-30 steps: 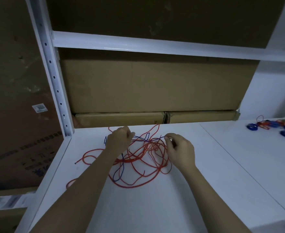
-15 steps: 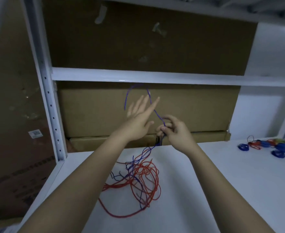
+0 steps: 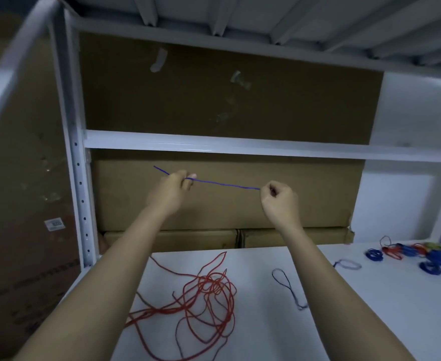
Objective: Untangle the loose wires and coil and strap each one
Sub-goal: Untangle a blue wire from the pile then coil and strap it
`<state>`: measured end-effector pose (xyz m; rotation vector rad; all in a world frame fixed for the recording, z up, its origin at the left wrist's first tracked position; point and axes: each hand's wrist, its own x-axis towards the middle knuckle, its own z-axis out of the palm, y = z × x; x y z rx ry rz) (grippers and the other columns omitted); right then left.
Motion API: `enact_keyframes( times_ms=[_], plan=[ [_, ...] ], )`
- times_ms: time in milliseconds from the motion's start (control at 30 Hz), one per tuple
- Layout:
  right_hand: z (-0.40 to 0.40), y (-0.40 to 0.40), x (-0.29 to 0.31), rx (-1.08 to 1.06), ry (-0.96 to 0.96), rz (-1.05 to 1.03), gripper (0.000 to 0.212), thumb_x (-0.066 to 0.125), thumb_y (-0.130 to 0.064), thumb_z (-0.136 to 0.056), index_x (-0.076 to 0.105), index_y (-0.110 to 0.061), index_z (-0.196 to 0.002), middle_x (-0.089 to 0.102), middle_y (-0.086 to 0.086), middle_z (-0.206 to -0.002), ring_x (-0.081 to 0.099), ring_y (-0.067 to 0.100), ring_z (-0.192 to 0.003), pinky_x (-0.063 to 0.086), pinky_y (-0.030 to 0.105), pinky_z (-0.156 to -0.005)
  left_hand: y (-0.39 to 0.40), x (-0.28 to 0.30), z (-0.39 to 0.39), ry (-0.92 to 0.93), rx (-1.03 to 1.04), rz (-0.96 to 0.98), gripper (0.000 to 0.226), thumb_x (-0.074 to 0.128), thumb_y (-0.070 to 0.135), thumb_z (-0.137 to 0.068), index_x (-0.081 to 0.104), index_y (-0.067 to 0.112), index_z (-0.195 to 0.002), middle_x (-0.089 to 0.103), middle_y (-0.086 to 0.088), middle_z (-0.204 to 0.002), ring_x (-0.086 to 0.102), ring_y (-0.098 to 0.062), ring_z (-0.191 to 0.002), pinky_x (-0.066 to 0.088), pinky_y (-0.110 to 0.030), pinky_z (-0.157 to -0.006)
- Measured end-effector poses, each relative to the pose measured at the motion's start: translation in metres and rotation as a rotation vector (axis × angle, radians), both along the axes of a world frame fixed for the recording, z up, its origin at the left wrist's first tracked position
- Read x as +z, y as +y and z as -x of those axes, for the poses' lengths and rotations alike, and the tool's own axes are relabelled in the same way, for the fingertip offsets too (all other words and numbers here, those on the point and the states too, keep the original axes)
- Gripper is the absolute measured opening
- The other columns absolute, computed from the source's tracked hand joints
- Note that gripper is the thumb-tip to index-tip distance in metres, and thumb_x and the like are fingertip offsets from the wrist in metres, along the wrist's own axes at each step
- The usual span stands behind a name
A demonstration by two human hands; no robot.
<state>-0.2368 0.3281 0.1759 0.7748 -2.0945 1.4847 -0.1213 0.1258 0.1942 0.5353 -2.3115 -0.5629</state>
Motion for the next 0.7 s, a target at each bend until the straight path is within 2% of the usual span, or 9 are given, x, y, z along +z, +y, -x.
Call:
enact_keyframes(
  times_ms=[67, 167, 267, 300, 367, 433, 533, 633, 700],
  plan=[
    [0.003, -0.002, -0.005, 0.011, -0.037, -0.103, 0.024, 0.048, -0.015, -0.087, 0.051, -0.009, -0.064, 0.051, 0.005, -0.062, 0.047, 0.024, -0.064, 0.035, 0.032, -0.059, 0.000, -0.002, -0.003, -0.059, 0.013, 0.006, 0.040, 0.034, 0.044, -0.101, 0.058, 0.012, -0.096, 0.066, -0.009, -0.099, 0.060, -0.032, -0.093, 0.048, -0.038, -0.079],
    [-0.002, -0.009, -0.008, 0.135, -0.119, -0.441, 0.007, 0.053, -0.021, -0.089, 0.060, -0.020, -0.088, 0.055, -0.008, -0.073, 0.052, 0.019, -0.074, 0.043, 0.032, -0.078, 0.010, -0.007, 0.000, -0.143, 0.081, 0.147, 0.041, 0.029, 0.043, -0.103, 0.058, 0.015, -0.109, 0.065, -0.013, -0.102, 0.059, -0.034, -0.092, 0.042, -0.033, -0.069],
    [-0.024, -0.027, -0.013, 0.496, -0.230, -0.455, 0.027, 0.056, -0.011, -0.092, 0.054, -0.020, -0.117, 0.056, -0.009, -0.070, 0.052, 0.005, -0.056, 0.043, 0.013, -0.054, 0.022, -0.013, 0.008, -0.191, 0.120, 0.199, 0.035, 0.031, 0.039, -0.104, 0.057, 0.018, -0.116, 0.065, -0.014, -0.107, 0.060, -0.036, -0.095, 0.035, -0.031, -0.066],
    [-0.031, -0.033, -0.016, 0.586, -0.259, -0.411, 0.026, 0.055, -0.013, -0.094, 0.053, -0.021, -0.118, 0.057, -0.011, -0.063, 0.050, -0.001, -0.049, 0.040, 0.010, -0.048, 0.026, -0.016, 0.011, -0.203, 0.108, 0.186, 0.032, 0.033, 0.036, -0.104, 0.056, 0.018, -0.117, 0.065, -0.014, -0.110, 0.060, -0.036, -0.098, 0.036, -0.031, -0.067],
    [-0.037, -0.042, -0.021, 0.638, -0.224, -0.332, 0.014, 0.050, -0.016, -0.098, 0.057, -0.017, -0.111, 0.056, -0.019, -0.053, 0.049, -0.008, -0.048, 0.036, 0.007, -0.051, 0.031, -0.021, 0.015, -0.194, 0.016, 0.051, 0.028, 0.037, 0.030, -0.103, 0.049, 0.018, -0.125, 0.065, -0.009, -0.118, 0.061, -0.034, -0.100, 0.043, -0.033, -0.073],
    [-0.030, -0.042, -0.022, 0.527, -0.115, -0.333, 0.019, 0.046, -0.017, -0.101, 0.064, -0.014, -0.104, 0.058, -0.019, -0.066, 0.051, -0.005, -0.065, 0.037, 0.016, -0.064, 0.033, -0.026, 0.013, -0.188, -0.121, -0.183, 0.043, 0.041, 0.032, -0.102, 0.034, 0.017, -0.141, 0.067, -0.009, -0.114, 0.066, -0.030, -0.088, 0.050, -0.034, -0.076],
    [-0.012, -0.035, -0.028, 0.214, 0.078, -0.477, 0.024, 0.042, -0.028, -0.102, 0.066, -0.022, -0.103, 0.059, -0.007, -0.076, 0.054, 0.013, -0.072, 0.033, 0.027, -0.055, 0.034, -0.027, -0.002, -0.415, -0.240, -0.408, 0.061, 0.041, 0.041, -0.101, 0.017, 0.013, -0.149, 0.071, -0.012, -0.081, 0.066, -0.017, -0.052, 0.049, -0.023, -0.047],
    [-0.003, -0.033, -0.035, 0.028, 0.269, -0.573, 0.028, 0.040, -0.034, -0.102, 0.065, -0.025, -0.110, 0.068, -0.001, -0.086, 0.060, 0.022, -0.078, 0.029, 0.029, -0.053, 0.034, -0.018, -0.018, -0.599, -0.240, -0.422, 0.053, 0.033, 0.042, -0.103, 0.034, 0.002, -0.138, 0.070, -0.008, -0.061, 0.062, -0.012, -0.042, 0.040, -0.016, -0.037],
    [-0.002, -0.035, -0.037, -0.021, 0.397, -0.571, 0.029, 0.041, -0.033, -0.102, 0.065, -0.024, -0.113, 0.070, -0.001, -0.094, 0.061, 0.023, -0.084, 0.032, 0.029, -0.055, 0.033, -0.012, -0.025, -0.632, -0.200, -0.422, 0.043, 0.032, 0.039, -0.104, 0.049, 0.004, -0.122, 0.070, -0.009, -0.060, 0.055, -0.010, -0.037, 0.035, -0.016, -0.036]
  ],
)
